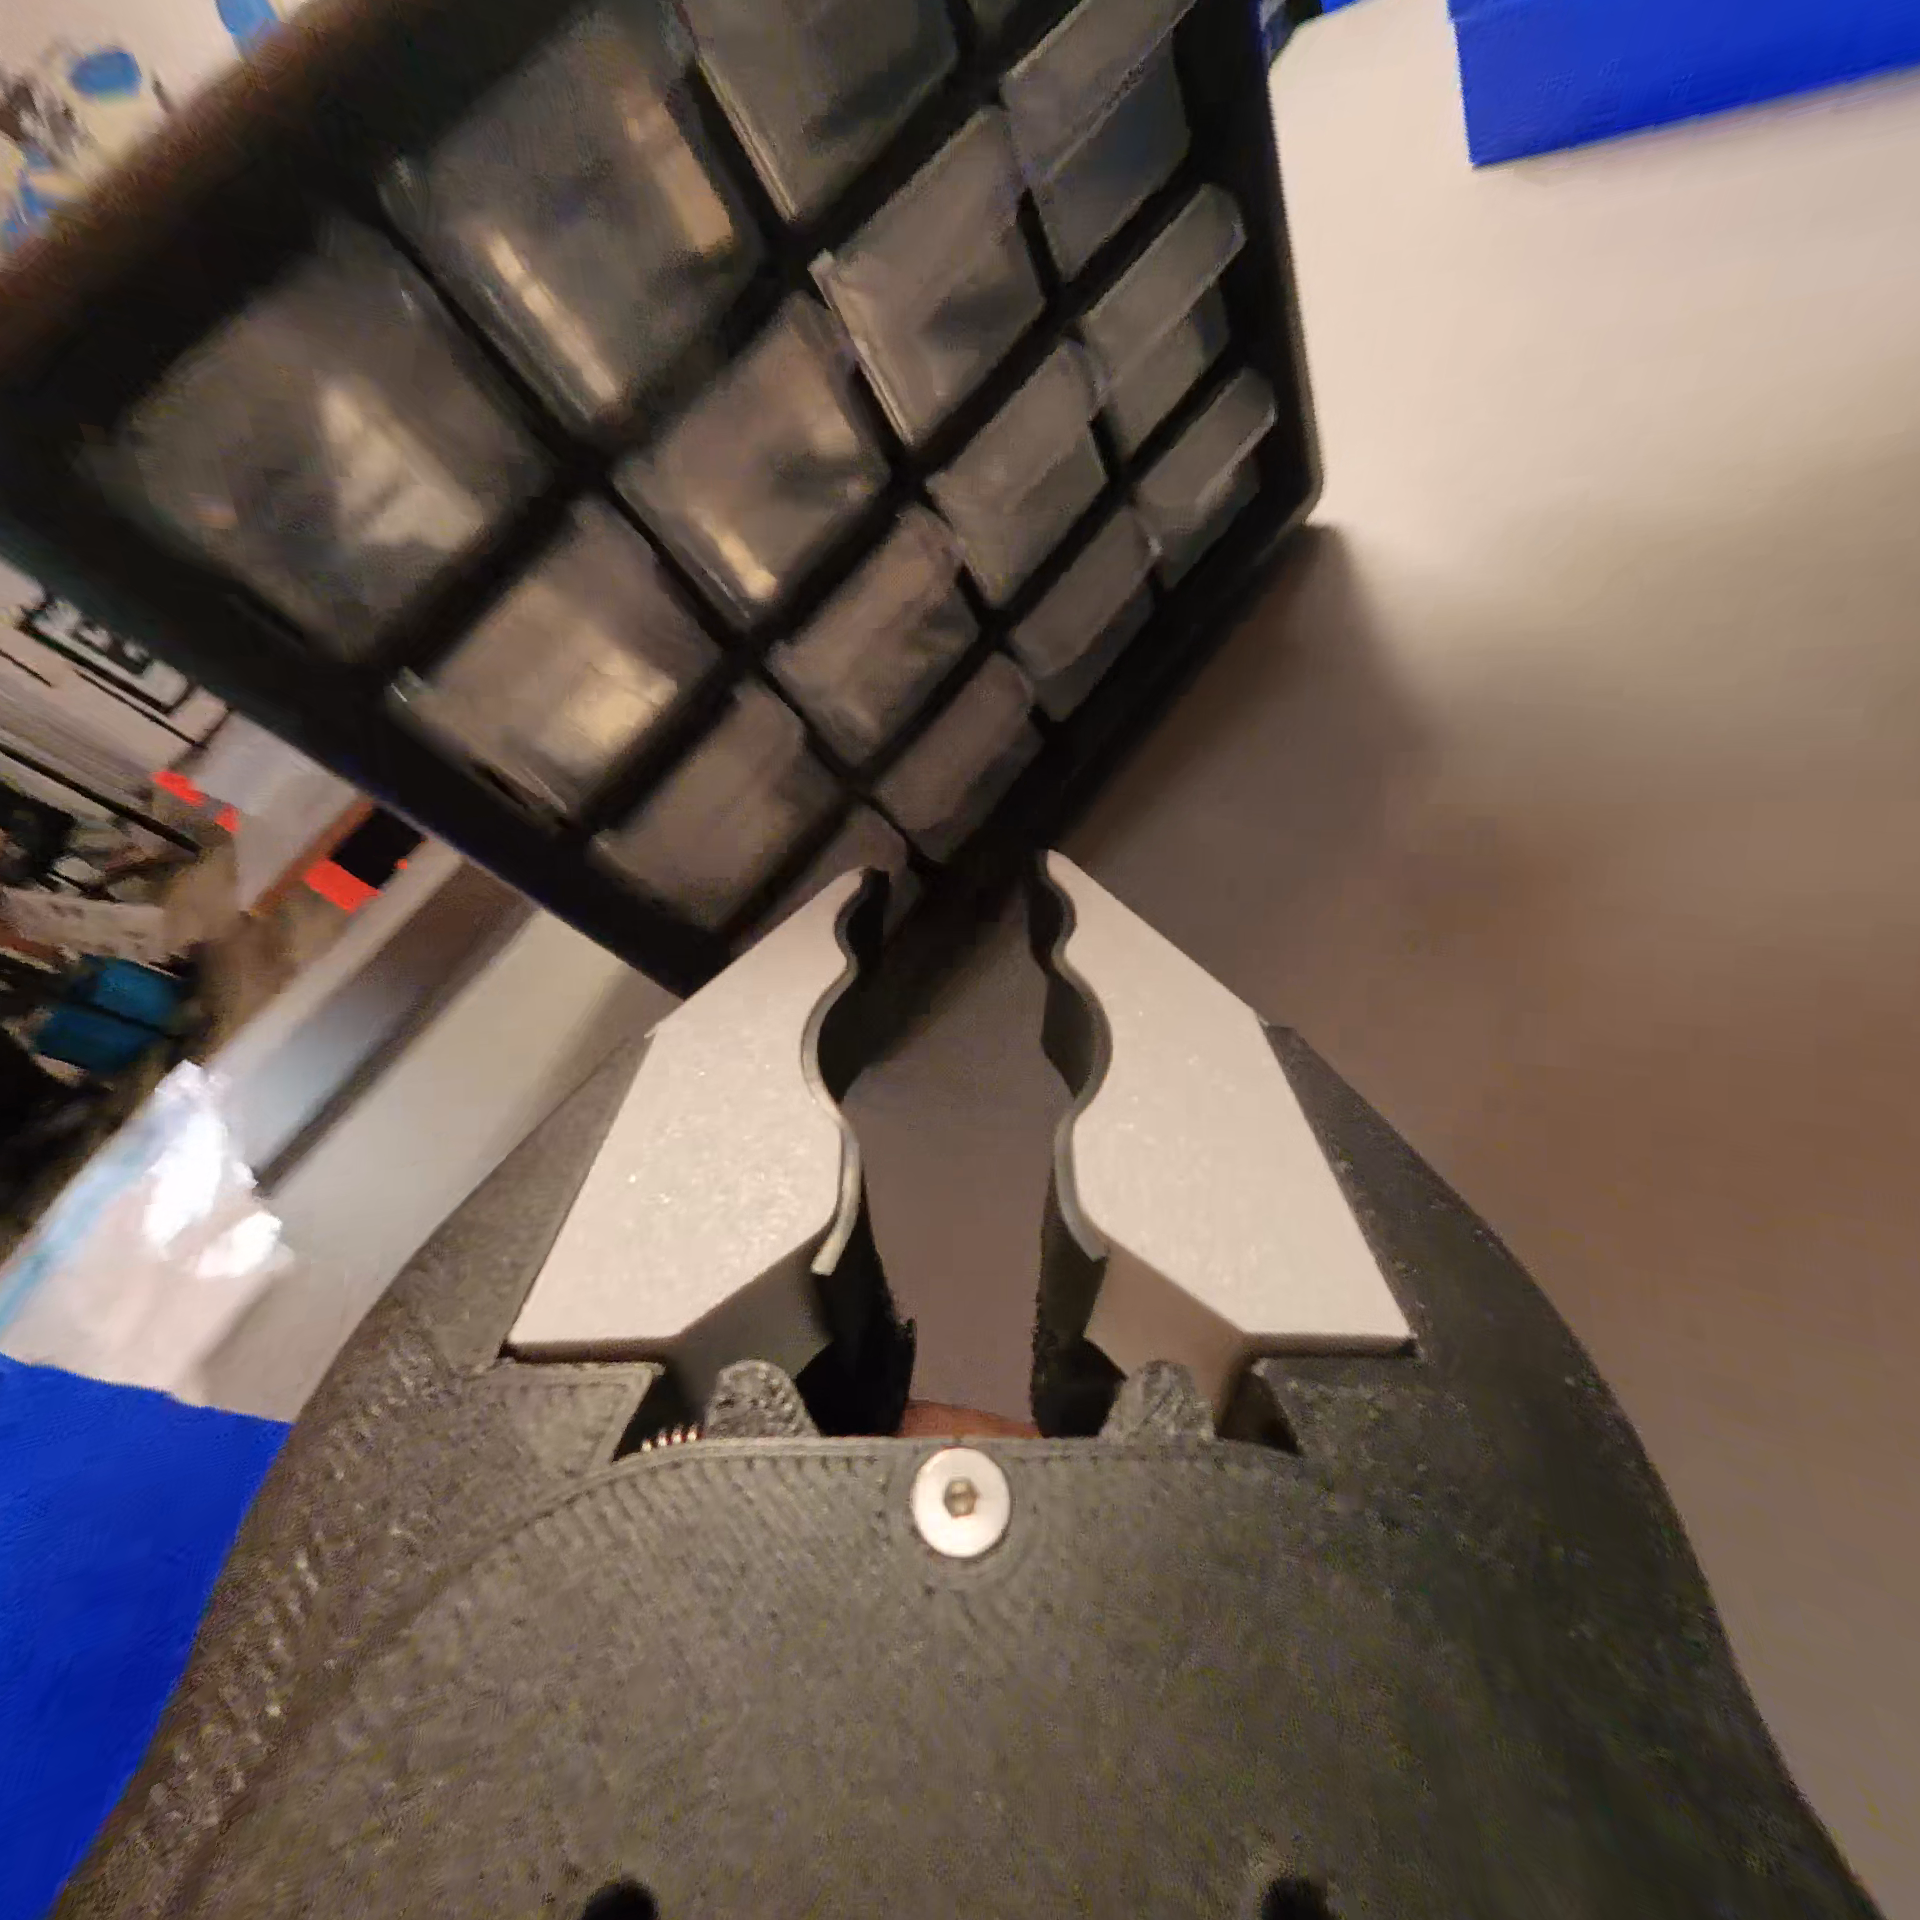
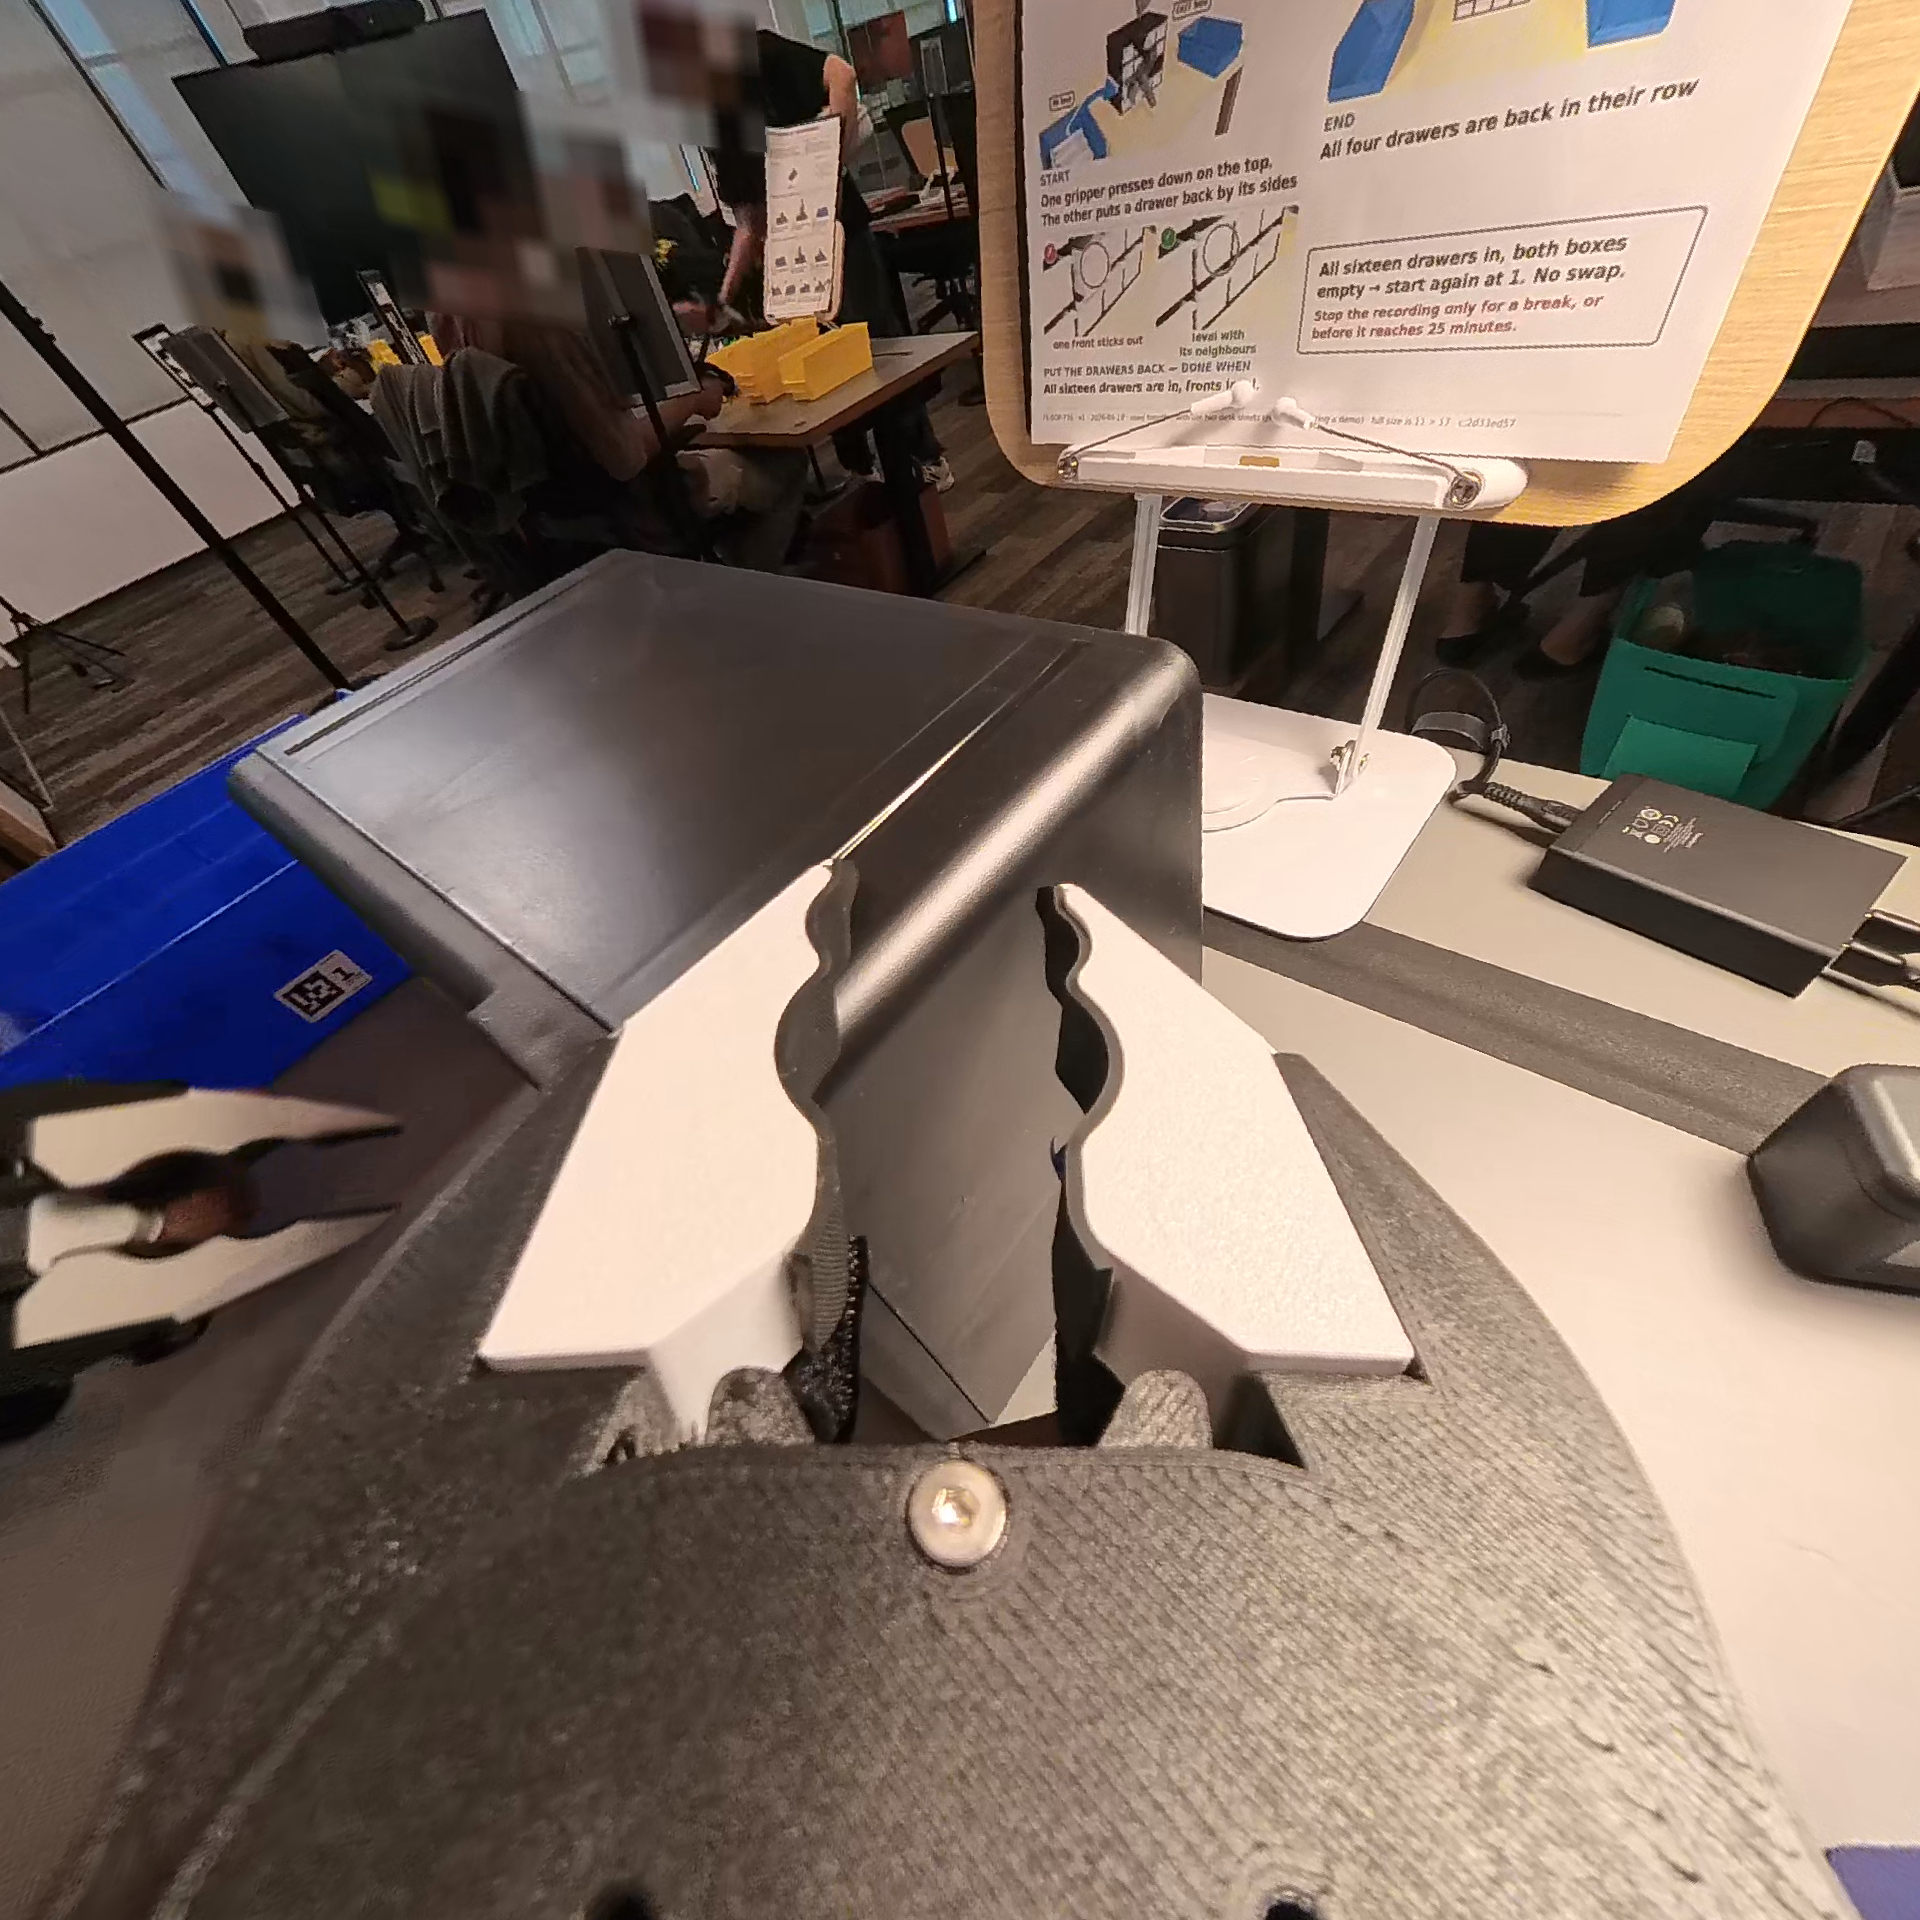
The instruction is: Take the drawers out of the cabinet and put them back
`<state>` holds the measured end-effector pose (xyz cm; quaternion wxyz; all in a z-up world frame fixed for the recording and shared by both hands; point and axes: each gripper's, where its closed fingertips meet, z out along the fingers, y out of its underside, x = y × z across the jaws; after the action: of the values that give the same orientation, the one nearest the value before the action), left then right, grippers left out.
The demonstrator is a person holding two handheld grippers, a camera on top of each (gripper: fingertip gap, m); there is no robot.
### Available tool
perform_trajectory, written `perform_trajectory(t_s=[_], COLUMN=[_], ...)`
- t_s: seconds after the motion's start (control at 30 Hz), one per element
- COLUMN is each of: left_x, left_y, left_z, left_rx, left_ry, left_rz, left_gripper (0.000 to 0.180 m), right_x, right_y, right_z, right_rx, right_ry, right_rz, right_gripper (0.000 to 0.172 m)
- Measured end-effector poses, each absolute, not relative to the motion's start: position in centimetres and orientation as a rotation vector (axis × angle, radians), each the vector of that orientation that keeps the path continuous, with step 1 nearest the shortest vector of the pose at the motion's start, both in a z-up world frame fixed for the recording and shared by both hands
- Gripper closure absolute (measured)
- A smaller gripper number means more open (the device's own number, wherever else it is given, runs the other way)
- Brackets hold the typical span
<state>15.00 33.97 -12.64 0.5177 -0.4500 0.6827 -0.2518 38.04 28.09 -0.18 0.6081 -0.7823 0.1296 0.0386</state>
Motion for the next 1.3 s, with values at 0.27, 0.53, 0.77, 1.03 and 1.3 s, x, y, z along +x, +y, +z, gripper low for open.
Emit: perform_trajectory(t_s=[0.27, 0.53, 0.77, 1.03, 1.3], left_x=[9.9, 6.1, 4.8, 4.8, 3.6], left_y=[32.7, 33.3, 33.5, 32.5, 32.0], left_z=[-13.1, -10.3, -9.4, -9.8, -9.5], left_rx=[-1.181, -1.169, -1.155, -1.136, -1.142], left_ry=[1.36, 1.131, 1.062, 1.106, 1.064], left_rz=[-0.751, -0.874, -0.958, -0.899, -0.927], left_gripper=[0.15, 0.151, 0.151, 0.15, 0.15], right_x=[37.0, 34.0, 27.3, 25.1, 24.1], right_y=[26.7, 18.2, 13.2, 10.9, 9.8], right_z=[-0.1, -3.0, -11.1, -10.5, -10.2], right_rx=[-1.798, -1.621, -1.621, -1.499, -1.442], right_ry=[0.307, 0.467, 0.48, 0.52, 0.554], right_rz=[0.0, -0.145, -0.192, -0.093, -0.048], right_gripper=[0.127, 0.125, 0.125, 0.126, 0.126])
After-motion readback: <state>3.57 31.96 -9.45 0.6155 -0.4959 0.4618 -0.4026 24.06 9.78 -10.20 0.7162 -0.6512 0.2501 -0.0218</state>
